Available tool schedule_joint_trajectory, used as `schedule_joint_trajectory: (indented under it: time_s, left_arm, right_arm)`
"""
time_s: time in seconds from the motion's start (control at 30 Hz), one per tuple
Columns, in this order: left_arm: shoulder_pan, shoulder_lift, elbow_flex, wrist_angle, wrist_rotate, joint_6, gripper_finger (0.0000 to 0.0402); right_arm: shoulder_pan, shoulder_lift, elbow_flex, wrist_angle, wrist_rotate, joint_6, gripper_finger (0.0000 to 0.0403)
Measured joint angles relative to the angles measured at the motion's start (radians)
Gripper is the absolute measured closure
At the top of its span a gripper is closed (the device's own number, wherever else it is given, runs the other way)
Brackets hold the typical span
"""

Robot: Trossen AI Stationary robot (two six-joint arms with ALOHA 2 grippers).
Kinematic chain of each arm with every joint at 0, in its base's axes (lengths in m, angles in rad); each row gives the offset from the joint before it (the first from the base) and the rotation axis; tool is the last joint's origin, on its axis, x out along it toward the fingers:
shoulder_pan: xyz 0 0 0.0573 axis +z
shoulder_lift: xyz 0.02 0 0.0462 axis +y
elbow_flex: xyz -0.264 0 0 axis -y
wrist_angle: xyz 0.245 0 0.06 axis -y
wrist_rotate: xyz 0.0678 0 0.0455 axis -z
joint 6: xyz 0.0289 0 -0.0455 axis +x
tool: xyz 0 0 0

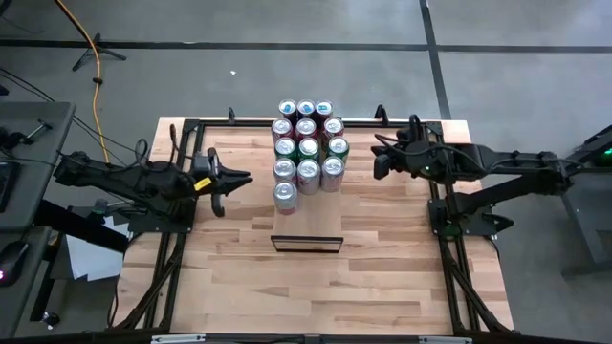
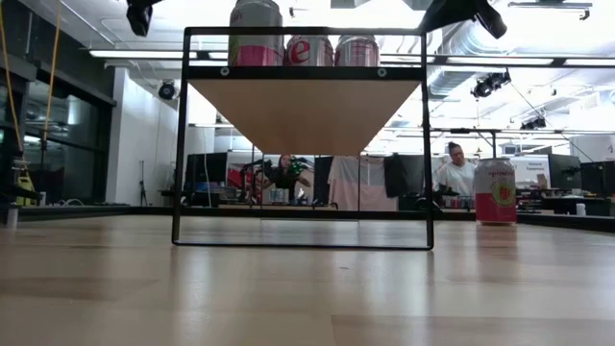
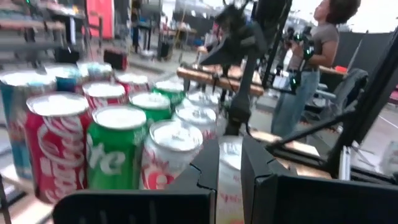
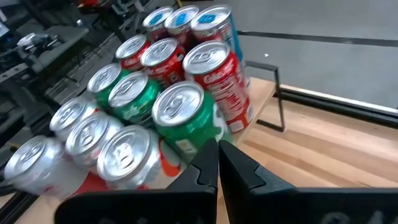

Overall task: Place canned beverage on shelf
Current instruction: Put the pink white soda can on the shelf

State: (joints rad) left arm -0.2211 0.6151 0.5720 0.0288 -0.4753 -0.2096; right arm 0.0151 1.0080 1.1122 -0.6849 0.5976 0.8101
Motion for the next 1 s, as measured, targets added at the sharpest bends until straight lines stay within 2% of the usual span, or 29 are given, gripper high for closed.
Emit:
schedule_joint_trajectory:
  time_s: [0.1,0.27,0.47,0.87,1.0]
  left_arm:
    - [0.009,0.0,0.0,0.063,-0.012,0.065,0.0401]
    - [0.066,0.0,0.0,0.137,0.042,0.13,0.0401]
    - [0.159,0.0,0.0,0.15,0.066,0.135,0.0401]
    - [0.31,0.0,0.0,0.226,-0.018,0.116,0.0401]
    - [0.366,0.0,0.011,0.226,-0.049,0.136,0.0401]
  right_arm:
    - [-0.015,0.0,0.0,0.0,0.017,0.006,0.0402]
    - [-0.043,0.0,0.0,0.0,0.029,0.041,0.0402]
    - [-0.107,0.0,0.0,0.0,0.029,-0.019,0.0402]
    - [-0.276,0.001,0.0,0.001,0.064,-0.159,0.0402]
    - [-0.34,0.0,0.0,-0.017,0.036,-0.19,0.0389]
